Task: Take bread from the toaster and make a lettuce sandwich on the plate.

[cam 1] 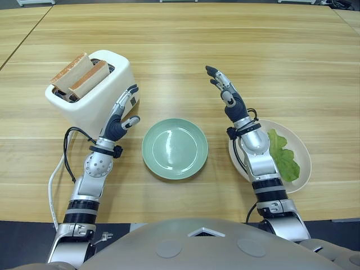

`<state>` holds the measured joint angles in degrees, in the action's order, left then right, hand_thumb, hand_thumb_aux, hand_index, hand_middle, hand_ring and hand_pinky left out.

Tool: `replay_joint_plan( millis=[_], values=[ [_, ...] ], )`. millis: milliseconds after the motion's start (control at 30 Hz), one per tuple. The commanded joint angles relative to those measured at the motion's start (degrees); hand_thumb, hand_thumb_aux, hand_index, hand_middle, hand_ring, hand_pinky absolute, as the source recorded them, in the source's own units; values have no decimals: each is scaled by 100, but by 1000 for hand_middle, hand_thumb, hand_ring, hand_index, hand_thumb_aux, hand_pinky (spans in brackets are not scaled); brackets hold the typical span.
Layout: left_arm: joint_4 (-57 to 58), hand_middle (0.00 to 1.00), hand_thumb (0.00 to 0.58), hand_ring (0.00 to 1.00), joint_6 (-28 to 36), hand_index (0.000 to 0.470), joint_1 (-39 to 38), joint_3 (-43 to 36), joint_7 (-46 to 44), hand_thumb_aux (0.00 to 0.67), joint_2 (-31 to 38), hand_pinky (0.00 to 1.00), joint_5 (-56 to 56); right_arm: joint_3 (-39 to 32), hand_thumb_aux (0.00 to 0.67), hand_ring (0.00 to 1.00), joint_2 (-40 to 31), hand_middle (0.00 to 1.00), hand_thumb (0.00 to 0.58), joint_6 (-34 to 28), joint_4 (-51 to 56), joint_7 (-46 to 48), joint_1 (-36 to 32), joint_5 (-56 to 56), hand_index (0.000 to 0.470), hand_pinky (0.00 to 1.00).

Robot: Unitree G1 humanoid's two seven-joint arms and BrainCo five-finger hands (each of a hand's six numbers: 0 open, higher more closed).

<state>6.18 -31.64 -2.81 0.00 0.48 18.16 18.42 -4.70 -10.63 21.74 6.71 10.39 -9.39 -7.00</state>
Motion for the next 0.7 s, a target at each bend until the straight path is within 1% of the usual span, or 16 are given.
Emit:
replay_joint_plan(
  millis=[33,133,233,300,333,400,433,500,533,600,633,700],
  values=[
    [-141,0,0,0,-63,0,-174,-5,69,0,92,0,176,-56,0,0,-8,0,0,-56,-200,5,156,-37,0,0],
    [-390,0,0,0,46,0,-326,14,142,0,94,0,331,-65,0,0,-42,0,0,-149,-427,29,304,-39,0,0],
    [-503,0,0,0,120,0,-291,-19,107,0,78,0,295,-18,0,0,-83,0,0,-232,-628,18,428,-39,0,0],
    [-593,0,0,0,68,0,-252,10,187,0,76,0,340,1,0,0,-96,0,0,-289,-724,7,461,-46,0,0],
    [-714,0,0,0,-65,0,-237,111,340,0,89,0,417,1,0,0,-97,0,0,-307,-735,4,455,-49,0,0],
    [-1388,0,0,0,-354,0,-214,509,687,0,95,0,511,-10,0,0,-91,0,0,-329,-715,-12,421,-71,0,0],
    [-1848,0,0,0,-360,0,-165,739,754,0,102,0,392,-14,0,0,-87,0,0,-342,-729,-18,422,-79,0,0],
    [-2442,0,0,0,19,0,204,1137,692,0,213,0,7,-36,0,0,-69,0,0,-343,-706,-61,379,-149,0,0],
    [-2520,0,0,0,353,0,493,1281,556,0,340,0,-199,-50,0,0,-52,0,0,-344,-700,-74,367,-173,0,0],
    [-2283,0,0,0,1149,0,1169,1489,123,0,780,0,-417,-96,0,0,-31,0,0,-297,-646,-110,342,-259,0,0],
    [-2040,0,0,0,1569,0,1461,1489,-219,0,1015,0,-595,-100,0,0,-24,0,0,-293,-648,-120,349,-270,0,0],
    [-1347,0,0,0,2281,0,2019,1609,-619,0,1476,0,-738,-89,0,0,-21,0,0,-297,-680,-162,351,-308,0,0]
  ],
)
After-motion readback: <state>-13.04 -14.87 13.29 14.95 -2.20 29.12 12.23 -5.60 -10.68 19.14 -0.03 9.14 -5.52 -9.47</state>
